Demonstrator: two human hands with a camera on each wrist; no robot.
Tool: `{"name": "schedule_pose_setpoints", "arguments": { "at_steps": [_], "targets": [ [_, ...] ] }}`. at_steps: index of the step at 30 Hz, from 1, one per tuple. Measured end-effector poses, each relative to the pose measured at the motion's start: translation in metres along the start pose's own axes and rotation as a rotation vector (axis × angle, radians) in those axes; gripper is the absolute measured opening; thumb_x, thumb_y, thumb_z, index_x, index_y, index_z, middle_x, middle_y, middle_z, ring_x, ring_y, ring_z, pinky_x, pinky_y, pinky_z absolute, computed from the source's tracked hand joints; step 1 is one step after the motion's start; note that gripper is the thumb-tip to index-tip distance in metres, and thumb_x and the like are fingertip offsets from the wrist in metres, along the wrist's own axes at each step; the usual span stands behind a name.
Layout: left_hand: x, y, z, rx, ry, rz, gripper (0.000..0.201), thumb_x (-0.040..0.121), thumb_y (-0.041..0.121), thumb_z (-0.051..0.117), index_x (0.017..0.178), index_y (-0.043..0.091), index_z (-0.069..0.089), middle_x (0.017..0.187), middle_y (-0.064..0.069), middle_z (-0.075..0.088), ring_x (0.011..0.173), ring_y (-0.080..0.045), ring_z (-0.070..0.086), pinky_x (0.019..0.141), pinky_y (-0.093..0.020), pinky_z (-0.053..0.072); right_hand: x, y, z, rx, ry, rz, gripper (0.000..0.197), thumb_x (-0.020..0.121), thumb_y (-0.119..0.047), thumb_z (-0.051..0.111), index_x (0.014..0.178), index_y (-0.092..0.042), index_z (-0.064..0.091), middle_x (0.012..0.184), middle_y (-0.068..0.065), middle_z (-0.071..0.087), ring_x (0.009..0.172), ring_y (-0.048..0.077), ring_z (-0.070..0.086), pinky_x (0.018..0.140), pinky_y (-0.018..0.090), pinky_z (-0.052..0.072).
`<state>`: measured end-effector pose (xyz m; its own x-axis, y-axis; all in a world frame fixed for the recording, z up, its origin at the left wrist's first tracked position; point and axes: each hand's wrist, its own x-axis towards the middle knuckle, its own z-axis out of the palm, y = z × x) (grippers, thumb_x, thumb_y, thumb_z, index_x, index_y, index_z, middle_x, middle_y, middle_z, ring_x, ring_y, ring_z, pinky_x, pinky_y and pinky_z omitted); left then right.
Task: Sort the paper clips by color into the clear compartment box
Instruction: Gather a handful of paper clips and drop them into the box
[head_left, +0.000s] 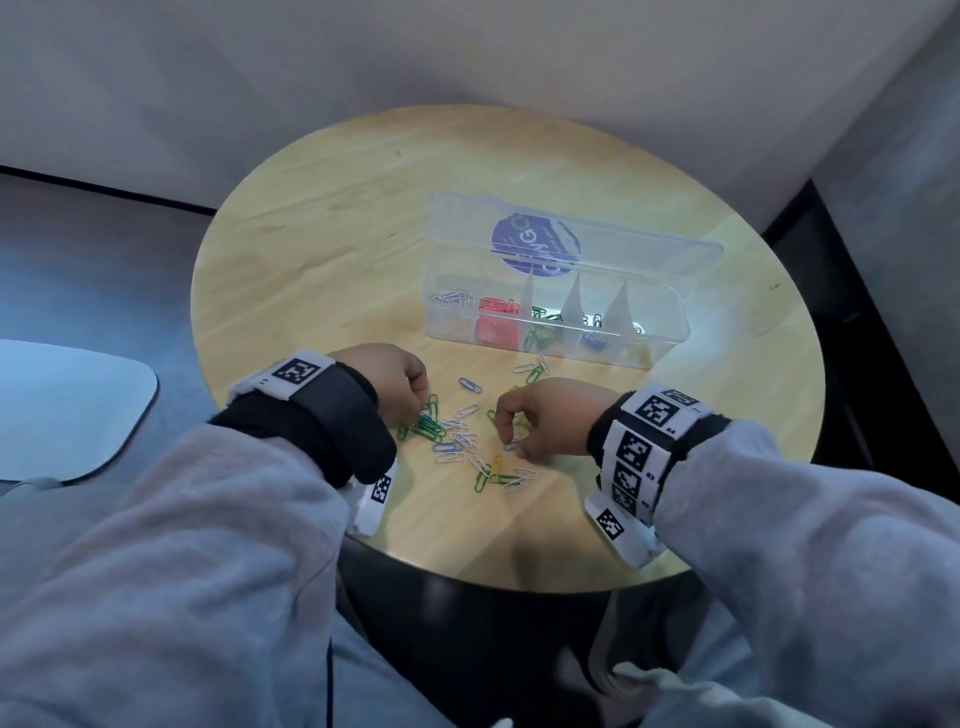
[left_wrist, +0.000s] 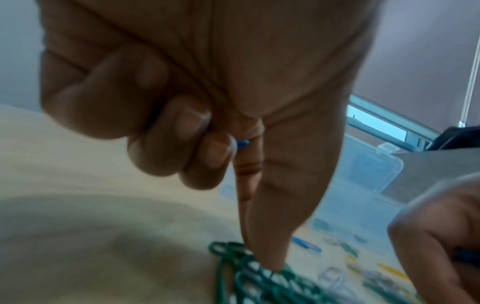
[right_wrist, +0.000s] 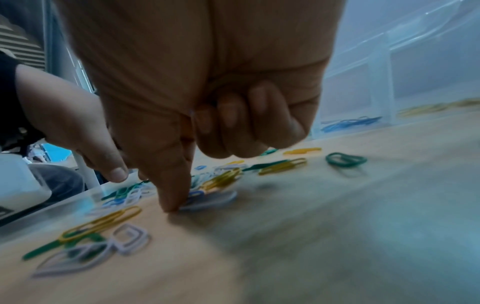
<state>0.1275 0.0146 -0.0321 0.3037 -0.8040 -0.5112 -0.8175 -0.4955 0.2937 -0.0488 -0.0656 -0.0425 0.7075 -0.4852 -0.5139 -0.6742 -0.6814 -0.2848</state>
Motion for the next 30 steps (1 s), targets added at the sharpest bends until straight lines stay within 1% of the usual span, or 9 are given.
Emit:
{"name": "schedule_pose_setpoints", "arguments": {
  "at_steps": [2,5,7,12,17,20,22,27,30],
  "targets": [
    [0.002,0.000,0.003,0.032,-0.005,0.000,0.007,0.080,0.022,0.065,0.078,0.024,0.058,0.064,0.011,0.051,0.063,-0.010,0.046,0.050,-0.018,0.029,0.000,0.002,0.000,-0.003,0.000,0.008,0.013,0.083,-0.023,0.066,0.085,-0.029,0.056,0.064,-0.013,0.040,0.057,0.000,0.037,0.055,0.019,0.033],
    [0.008,-0.001,0.006,0.040,-0.021,0.000,0.025,0.082,0.034,0.067,0.068,0.022,0.051,0.064,0.009,0.049,0.068,-0.014,0.047,0.052,-0.020,0.029,-0.001,0.005,-0.003,0.009,-0.001,0.030,0.010,0.083,-0.023,0.066,0.090,-0.026,0.059,0.065,-0.012,0.040,0.057,0.001,0.037,0.055,0.020,0.033],
    [0.009,-0.002,0.007,0.049,-0.022,0.011,0.025,0.082,0.032,0.067,0.068,0.022,0.050,0.063,0.009,0.049,0.069,-0.014,0.047,0.051,-0.020,0.028,-0.002,0.005,-0.004,0.012,-0.008,0.040,0.012,0.083,-0.024,0.068,0.093,-0.023,0.062,0.065,-0.012,0.041,0.058,0.004,0.039,0.055,0.020,0.033],
    [0.007,0.002,0.006,0.079,-0.042,0.045,0.009,0.081,0.019,0.064,0.078,0.023,0.057,0.065,0.011,0.051,0.071,-0.013,0.047,0.050,-0.019,0.030,0.002,-0.003,-0.003,-0.022,-0.026,0.075,0.011,0.079,-0.017,0.067,0.082,-0.024,0.059,0.064,-0.011,0.045,0.060,0.007,0.043,0.053,0.021,0.034],
    [0.006,0.001,0.005,0.085,-0.042,0.040,0.002,0.082,0.024,0.061,0.081,0.024,0.059,0.066,0.011,0.051,0.074,-0.014,0.049,0.054,-0.019,0.032,0.002,-0.004,-0.005,-0.056,-0.075,0.126,0.016,0.071,-0.003,0.062,0.072,-0.018,0.059,0.065,-0.006,0.052,0.064,0.014,0.049,0.055,0.022,0.038],
    [0.005,0.000,0.001,0.062,-0.039,0.050,0.007,0.079,0.022,0.065,0.080,0.025,0.059,0.064,0.011,0.051,0.062,-0.008,0.047,0.052,-0.020,0.030,-0.002,0.003,-0.005,0.056,-0.057,0.143,0.016,0.075,-0.009,0.063,0.067,-0.019,0.054,0.065,-0.006,0.053,0.068,0.011,0.058,0.057,0.021,0.041],
    [0.005,0.000,0.002,0.066,-0.068,0.064,0.013,0.078,0.019,0.068,0.078,0.025,0.057,0.063,0.012,0.049,0.057,-0.004,0.043,0.050,-0.019,0.029,-0.006,0.006,-0.006,0.141,-0.041,0.167,0.016,0.077,-0.014,0.066,0.066,-0.021,0.056,0.059,-0.009,0.053,0.057,0.005,0.051,0.053,0.017,0.041],
    [0.009,0.001,0.007,0.125,-0.128,0.058,0.021,0.078,0.017,0.068,0.065,0.023,0.053,0.063,0.011,0.051,0.071,-0.013,0.050,0.055,-0.019,0.034,-0.007,0.010,-0.015,0.400,-0.019,0.208,0.017,0.076,-0.016,0.066,0.062,-0.021,0.059,0.050,-0.011,0.053,0.050,0.010,0.041,0.051,0.021,0.037],
    [0.010,0.001,0.007,0.125,-0.142,0.048,0.020,0.079,0.020,0.069,0.065,0.021,0.055,0.065,0.010,0.053,0.075,-0.015,0.050,0.063,-0.021,0.037,-0.005,0.011,-0.018,0.549,0.011,0.219,0.019,0.078,-0.013,0.065,0.063,-0.018,0.055,0.056,0.000,0.047,0.048,0.014,0.038,0.048,0.021,0.034]
  ]
}}
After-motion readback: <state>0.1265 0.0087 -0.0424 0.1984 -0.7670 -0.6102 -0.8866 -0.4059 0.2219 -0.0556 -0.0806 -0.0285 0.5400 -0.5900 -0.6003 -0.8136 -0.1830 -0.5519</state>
